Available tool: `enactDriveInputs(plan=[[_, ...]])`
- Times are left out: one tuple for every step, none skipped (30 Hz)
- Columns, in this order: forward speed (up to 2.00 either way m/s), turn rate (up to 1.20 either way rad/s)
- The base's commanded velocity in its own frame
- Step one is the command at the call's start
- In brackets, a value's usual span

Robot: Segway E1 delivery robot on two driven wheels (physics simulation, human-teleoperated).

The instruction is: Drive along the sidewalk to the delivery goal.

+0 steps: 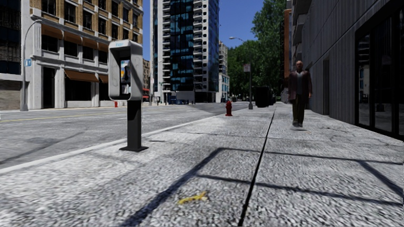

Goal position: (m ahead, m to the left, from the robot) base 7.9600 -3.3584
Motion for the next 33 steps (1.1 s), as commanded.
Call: enactDriveInputs(plan=[[1.63,0.00],[1.63,0.00],[1.63,0.00],[1.63,0.00],[1.63,0.00],[1.63,0.00],[1.63,0.00],[1.63,0.00],[1.63,0.00],[1.63,0.00],[1.63,0.00],[1.63,0.00],[1.63,-0.01],[1.63,-0.04],[1.63,-0.05],[1.63,-0.05],[1.63,-0.05],[1.63,-0.05],[1.63,-0.05],[1.63,-0.07],[1.63,-0.15],[1.63,-0.19],[1.63,-0.19],[1.63,-0.20],[1.63,-0.24],[1.63,-0.35],[1.63,-0.35],[1.63,-0.39],[1.63,-0.49],[1.63,-0.49],[1.63,-0.54],[1.63,-0.55],[1.63,-0.56]])
